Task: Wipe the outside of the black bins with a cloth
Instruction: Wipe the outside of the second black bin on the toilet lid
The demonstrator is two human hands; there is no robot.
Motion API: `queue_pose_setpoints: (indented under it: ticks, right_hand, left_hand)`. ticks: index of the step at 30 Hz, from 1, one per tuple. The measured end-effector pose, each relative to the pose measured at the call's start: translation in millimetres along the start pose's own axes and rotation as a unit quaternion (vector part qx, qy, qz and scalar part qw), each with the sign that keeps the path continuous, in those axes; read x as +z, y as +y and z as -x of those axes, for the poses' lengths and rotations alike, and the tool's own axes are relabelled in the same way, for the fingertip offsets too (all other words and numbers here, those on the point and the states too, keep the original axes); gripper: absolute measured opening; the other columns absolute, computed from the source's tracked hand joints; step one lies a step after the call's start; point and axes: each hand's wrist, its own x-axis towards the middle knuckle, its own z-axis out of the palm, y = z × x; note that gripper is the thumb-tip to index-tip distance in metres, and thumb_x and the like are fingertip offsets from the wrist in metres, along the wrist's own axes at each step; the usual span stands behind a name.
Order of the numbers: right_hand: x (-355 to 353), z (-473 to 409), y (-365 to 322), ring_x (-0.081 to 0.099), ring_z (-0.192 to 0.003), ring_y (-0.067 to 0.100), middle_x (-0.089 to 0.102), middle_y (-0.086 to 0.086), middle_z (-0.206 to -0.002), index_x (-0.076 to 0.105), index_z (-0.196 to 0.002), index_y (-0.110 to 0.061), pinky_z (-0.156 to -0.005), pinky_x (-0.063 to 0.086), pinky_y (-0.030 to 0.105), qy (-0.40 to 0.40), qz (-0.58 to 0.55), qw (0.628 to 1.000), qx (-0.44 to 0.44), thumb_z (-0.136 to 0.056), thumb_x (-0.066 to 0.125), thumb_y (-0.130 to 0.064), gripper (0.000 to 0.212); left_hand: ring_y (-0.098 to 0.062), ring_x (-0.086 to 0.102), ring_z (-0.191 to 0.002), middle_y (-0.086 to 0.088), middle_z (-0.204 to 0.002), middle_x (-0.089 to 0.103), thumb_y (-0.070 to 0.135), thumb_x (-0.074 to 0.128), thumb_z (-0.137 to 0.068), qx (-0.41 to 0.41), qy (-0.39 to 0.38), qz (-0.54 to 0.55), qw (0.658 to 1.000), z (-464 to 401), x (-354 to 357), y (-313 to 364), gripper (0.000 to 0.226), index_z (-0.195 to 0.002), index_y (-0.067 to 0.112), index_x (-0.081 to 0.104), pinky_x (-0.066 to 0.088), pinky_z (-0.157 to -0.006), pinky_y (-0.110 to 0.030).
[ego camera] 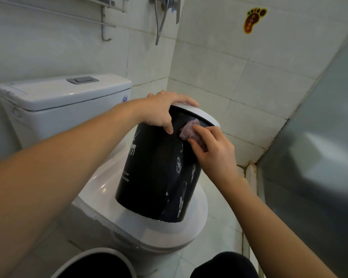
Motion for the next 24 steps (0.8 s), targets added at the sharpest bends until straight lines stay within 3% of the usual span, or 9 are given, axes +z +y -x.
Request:
queue_pose_setpoints:
  ticks: [4, 9, 14, 18, 24]
  right_hand:
    - [0, -6, 0, 0.062, -0.074, 0.027, 0.064, 0.012, -0.092, 0.07, -0.112, -0.005, -0.056, 0.053, 0.036, 0.003, 0.007, 1.0, -0.012, -0.084, 0.078, -0.017, 0.032]
    - [0, -4, 0, 0.062, -0.073, 0.028, 0.064, 0.013, -0.091, 0.072, -0.11, -0.004, -0.055, 0.054, 0.038, 0.002, 0.005, 1.0, -0.012, -0.082, 0.079, -0.014, 0.031]
    - [-1, 5, -2, 0.061, -0.071, 0.026, 0.064, 0.014, -0.089, 0.072, -0.109, -0.003, -0.055, 0.054, 0.038, -0.01, -0.001, 0.999, -0.036, -0.081, 0.08, -0.012, 0.031]
    - [-3, 14, -2, 0.061, -0.069, 0.027, 0.064, 0.015, -0.088, 0.072, -0.108, -0.003, -0.055, 0.054, 0.04, -0.047, -0.004, 0.995, -0.092, -0.081, 0.079, -0.011, 0.029]
    - [-1, -10, -1, 0.062, -0.072, 0.029, 0.064, 0.014, -0.088, 0.072, -0.11, -0.005, -0.055, 0.051, 0.033, -0.001, 0.011, 1.0, -0.008, -0.08, 0.078, -0.011, 0.031]
  left_hand:
    - [-0.022, 0.055, -0.117, 0.007, -0.133, 0.052, -0.001, 0.082, -0.064, 0.007, -0.03, 0.073, 0.997, -1, -3, -3, 0.089, -0.126, 0.055, 0.05, 0.052, -0.097, -0.042]
    - [-0.023, 0.057, -0.109, 0.002, -0.128, 0.053, 0.003, 0.082, -0.063, 0.009, -0.029, 0.054, 0.998, -3, 0, -1, 0.087, -0.121, 0.058, 0.048, 0.055, -0.088, -0.042]
    - [-0.024, 0.047, -0.113, -0.002, -0.123, 0.045, 0.019, 0.084, -0.064, -0.009, 0.0, 0.012, 1.0, -3, 6, 2, 0.083, -0.121, 0.062, 0.041, 0.043, -0.103, -0.046]
    - [-0.027, 0.046, -0.114, -0.002, -0.117, 0.043, 0.019, 0.083, -0.067, -0.015, 0.009, 0.005, 1.0, -1, 6, -1, 0.081, -0.121, 0.063, 0.04, 0.04, -0.104, -0.046]
    - [-0.026, 0.046, -0.113, 0.0, -0.118, 0.043, 0.018, 0.084, -0.068, -0.012, 0.006, 0.002, 1.0, 1, 6, 1, 0.082, -0.122, 0.062, 0.04, 0.04, -0.105, -0.049]
